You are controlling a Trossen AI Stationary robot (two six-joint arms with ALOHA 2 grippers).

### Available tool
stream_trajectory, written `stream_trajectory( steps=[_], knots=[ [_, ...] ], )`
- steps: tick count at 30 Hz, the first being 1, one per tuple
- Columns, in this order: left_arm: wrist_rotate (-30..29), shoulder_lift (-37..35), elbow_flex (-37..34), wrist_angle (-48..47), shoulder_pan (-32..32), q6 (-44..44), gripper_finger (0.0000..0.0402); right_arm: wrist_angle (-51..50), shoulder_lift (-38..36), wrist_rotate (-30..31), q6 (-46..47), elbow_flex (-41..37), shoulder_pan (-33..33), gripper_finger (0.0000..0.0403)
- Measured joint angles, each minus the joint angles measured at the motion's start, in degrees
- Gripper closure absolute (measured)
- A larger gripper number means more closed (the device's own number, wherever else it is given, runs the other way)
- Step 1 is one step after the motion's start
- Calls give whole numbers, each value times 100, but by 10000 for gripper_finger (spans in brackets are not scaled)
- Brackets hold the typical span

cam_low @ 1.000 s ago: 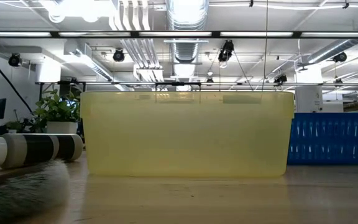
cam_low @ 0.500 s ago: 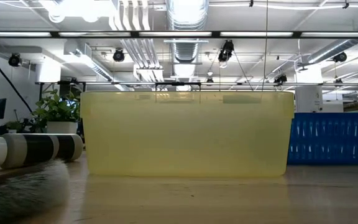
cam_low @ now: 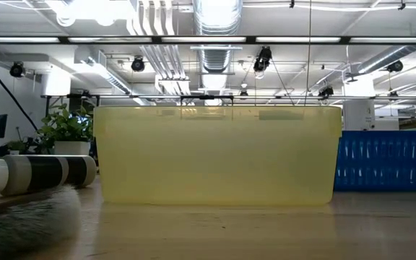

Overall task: Pick & Place Paint Supplies
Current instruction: Put the red scissors into the green bin

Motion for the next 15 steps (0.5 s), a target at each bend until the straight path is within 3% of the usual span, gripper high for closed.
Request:
stream_trajectory(
  steps=[8,15],
  knots=[
    [112,-2,0,-2,0,4,158,-1204,764,602,-46,294,59,236],
    [197,-4,0,-9,0,2,158,-1239,1172,1130,-73,292,129,236]
  ],
)
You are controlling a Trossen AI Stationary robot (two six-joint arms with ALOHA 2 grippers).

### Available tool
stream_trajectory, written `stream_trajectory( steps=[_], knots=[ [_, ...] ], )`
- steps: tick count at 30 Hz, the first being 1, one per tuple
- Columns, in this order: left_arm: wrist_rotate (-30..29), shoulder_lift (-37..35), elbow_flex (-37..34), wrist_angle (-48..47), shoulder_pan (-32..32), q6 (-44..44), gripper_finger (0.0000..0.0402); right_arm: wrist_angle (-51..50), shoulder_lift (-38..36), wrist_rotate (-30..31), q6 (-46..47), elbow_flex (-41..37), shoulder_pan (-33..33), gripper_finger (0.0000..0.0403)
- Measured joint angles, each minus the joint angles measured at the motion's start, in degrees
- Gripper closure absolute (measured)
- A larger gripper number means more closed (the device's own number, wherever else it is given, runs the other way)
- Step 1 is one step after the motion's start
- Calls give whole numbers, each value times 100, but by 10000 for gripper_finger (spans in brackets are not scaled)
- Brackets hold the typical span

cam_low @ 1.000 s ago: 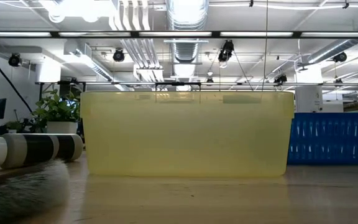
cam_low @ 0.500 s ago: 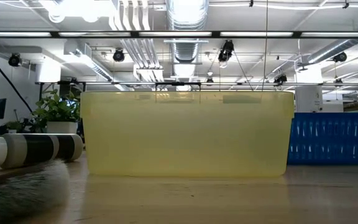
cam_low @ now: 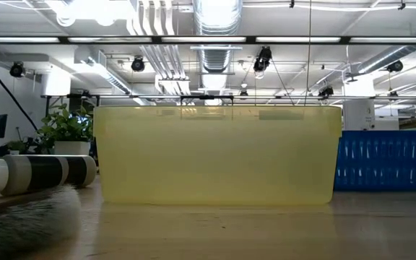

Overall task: Pick & Place Paint Supplies
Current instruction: Put the red scissors into the green bin

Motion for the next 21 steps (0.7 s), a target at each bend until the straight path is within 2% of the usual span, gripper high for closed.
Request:
stream_trajectory(
  steps=[9,15,21],
  knots=[
    [15,9,0,-2,0,2,158,-624,191,364,17,-36,-1,236],
    [12,9,0,-9,0,88,158,-596,147,636,138,-175,27,236],
    [2,11,0,-10,0,91,158,-601,122,618,332,-429,36,236]
  ],
)
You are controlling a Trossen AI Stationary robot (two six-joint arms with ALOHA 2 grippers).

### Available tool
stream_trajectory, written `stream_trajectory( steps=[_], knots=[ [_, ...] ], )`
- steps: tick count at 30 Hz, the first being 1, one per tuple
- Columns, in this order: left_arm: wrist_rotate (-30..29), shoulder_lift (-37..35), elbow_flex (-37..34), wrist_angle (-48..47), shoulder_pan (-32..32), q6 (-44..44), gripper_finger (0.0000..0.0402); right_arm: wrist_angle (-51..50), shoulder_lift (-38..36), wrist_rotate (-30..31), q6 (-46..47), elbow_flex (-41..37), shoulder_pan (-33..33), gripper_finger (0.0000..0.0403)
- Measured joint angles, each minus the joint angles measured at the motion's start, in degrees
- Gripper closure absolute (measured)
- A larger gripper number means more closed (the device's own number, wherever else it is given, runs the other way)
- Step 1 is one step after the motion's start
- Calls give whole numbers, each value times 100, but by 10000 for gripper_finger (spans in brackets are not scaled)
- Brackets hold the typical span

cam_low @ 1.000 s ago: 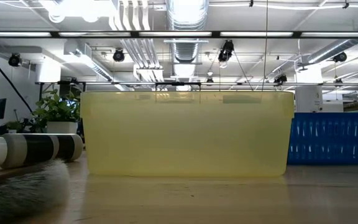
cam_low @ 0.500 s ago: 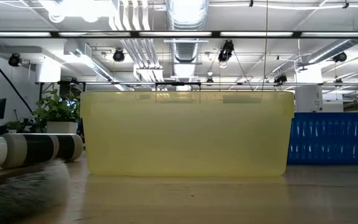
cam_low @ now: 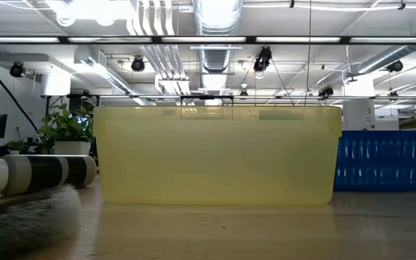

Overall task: Pick & Place Paint Supplies
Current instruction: Put the red scissors into the green bin

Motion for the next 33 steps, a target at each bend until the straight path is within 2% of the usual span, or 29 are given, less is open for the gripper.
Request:
stream_trajectory(
  steps=[11,33],
  knots=[
    [-4,4,0,-16,0,2,158,423,-2,-40,223,-35,55,236],
    [-4,4,0,-58,0,15,158,393,197,22,436,-52,188,236]
  ],
)
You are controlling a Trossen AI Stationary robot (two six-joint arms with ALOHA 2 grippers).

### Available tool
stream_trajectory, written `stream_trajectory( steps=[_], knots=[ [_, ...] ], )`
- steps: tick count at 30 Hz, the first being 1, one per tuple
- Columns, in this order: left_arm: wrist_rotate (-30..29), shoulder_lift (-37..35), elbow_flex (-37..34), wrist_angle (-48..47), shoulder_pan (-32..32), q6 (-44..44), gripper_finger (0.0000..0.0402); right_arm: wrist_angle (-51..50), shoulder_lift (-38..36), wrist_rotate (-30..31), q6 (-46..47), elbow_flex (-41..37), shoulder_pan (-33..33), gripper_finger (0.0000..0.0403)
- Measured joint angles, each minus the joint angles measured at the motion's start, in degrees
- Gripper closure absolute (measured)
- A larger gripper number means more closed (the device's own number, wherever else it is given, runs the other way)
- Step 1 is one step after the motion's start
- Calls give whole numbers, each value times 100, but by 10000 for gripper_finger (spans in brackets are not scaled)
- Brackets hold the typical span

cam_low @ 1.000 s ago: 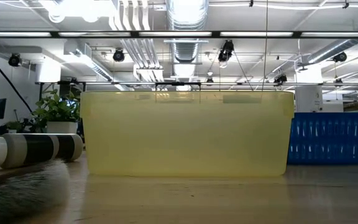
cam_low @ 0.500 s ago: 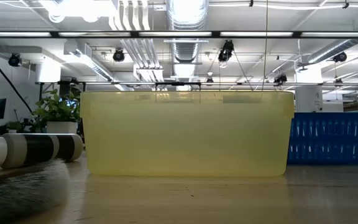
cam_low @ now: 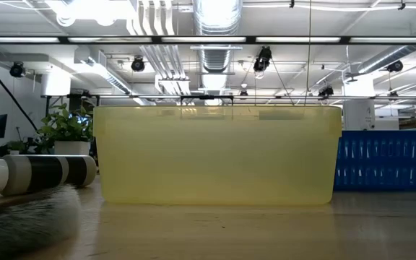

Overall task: Pick & Place Paint Supplies
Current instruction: Put the red scissors into the green bin

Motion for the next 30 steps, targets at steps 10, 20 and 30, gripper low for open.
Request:
stream_trajectory(
  steps=[10,20,30],
  knots=[
    [2,0,0,-100,0,-2,158,-18,2,124,180,-70,-9,236],
    [2,-4,0,-109,0,-4,158,-11,-4,163,158,-223,-11,243],
    [2,-4,0,-103,1,-17,158,91,-9,232,62,-412,-21,369]
  ],
)
